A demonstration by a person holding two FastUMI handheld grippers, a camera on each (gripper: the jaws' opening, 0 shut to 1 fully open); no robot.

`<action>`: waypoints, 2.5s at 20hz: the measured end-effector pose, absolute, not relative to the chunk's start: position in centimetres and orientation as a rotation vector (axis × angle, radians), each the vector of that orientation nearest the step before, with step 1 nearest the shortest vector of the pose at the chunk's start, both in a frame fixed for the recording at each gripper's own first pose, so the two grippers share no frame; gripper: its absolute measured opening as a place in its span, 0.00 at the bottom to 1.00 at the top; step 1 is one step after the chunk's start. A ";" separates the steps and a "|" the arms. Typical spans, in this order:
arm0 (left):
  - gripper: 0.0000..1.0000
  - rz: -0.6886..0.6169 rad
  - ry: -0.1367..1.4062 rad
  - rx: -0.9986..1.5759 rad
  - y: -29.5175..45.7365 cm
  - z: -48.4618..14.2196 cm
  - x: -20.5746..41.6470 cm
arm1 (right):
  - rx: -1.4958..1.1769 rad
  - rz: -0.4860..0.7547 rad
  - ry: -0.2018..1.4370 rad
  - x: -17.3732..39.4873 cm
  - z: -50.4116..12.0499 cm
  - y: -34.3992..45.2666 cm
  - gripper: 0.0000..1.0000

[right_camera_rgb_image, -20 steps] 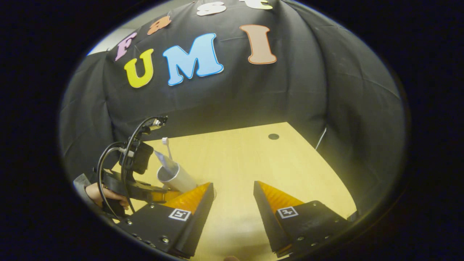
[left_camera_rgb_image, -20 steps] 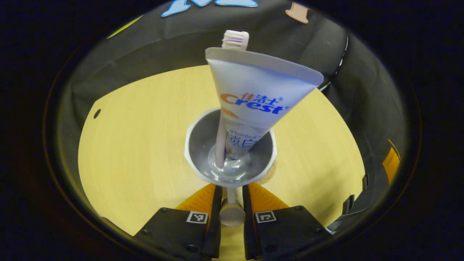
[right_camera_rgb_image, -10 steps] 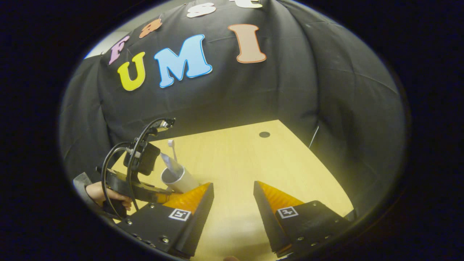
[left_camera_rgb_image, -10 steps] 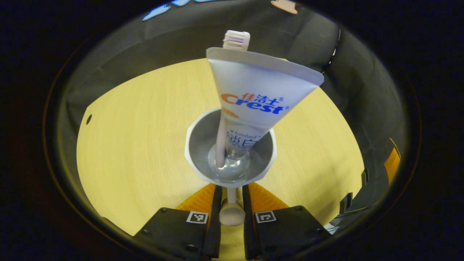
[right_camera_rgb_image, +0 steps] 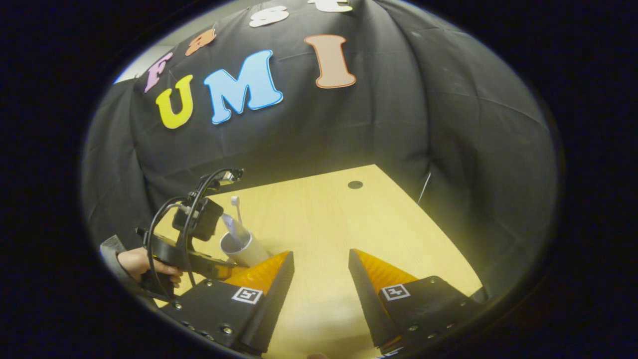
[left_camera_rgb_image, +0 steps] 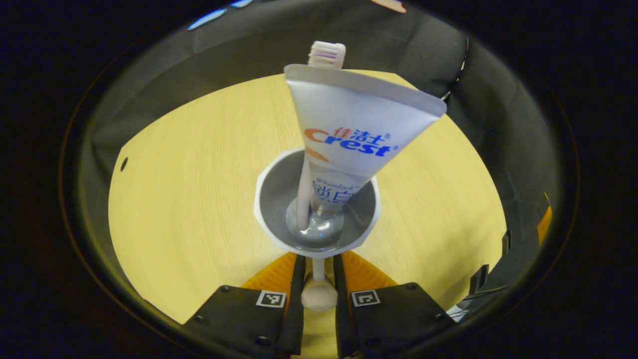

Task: Put the toothbrush and toothpaste on the desktop into the cup, then pick up the cup and place it on the coaster on the desktop.

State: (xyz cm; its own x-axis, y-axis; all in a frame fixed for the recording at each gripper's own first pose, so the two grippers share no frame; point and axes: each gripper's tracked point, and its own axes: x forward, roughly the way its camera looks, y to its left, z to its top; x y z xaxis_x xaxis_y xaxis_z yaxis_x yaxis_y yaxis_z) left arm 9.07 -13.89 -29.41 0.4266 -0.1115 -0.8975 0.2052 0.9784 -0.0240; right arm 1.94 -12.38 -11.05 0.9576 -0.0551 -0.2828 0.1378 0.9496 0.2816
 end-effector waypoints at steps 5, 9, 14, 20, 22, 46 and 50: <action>0.36 -0.182 1.099 0.054 -14.1 -29.5 9.3 | 0.298 -0.071 0.274 1.1 -10.7 -13.1 0.71; 0.36 -0.163 1.065 0.018 -14.1 -28.8 8.9 | 0.261 -0.033 0.265 0.7 -9.7 -12.4 0.71; 0.55 -0.147 1.002 -0.062 -14.2 -26.2 7.2 | 0.226 0.041 0.240 0.5 -8.2 -11.0 0.71; 0.75 -0.100 0.860 -0.102 -12.6 -21.3 4.5 | 0.183 0.104 0.200 0.6 -6.1 -9.7 0.71; 0.73 -0.090 0.794 -0.099 -12.0 -19.5 3.9 | 0.176 0.112 0.177 0.5 -5.2 -9.5 0.68; 0.88 -0.078 0.179 0.001 -6.5 -3.0 0.2 | 0.073 -0.024 -0.063 -0.8 0.7 -6.8 0.93; 0.88 -0.075 0.147 -0.014 -5.9 -2.1 -0.2 | 0.055 -0.033 -0.078 -0.8 1.3 -6.2 0.93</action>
State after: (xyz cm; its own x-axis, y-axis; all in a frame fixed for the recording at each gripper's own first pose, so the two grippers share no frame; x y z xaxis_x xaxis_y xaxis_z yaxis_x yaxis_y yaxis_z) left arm -0.22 -5.86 -2.11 0.9864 -0.0760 -0.1457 0.0739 0.9971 -0.0198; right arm -0.83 -6.24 1.29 0.9964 -0.0352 0.0769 0.0309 0.9979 0.0564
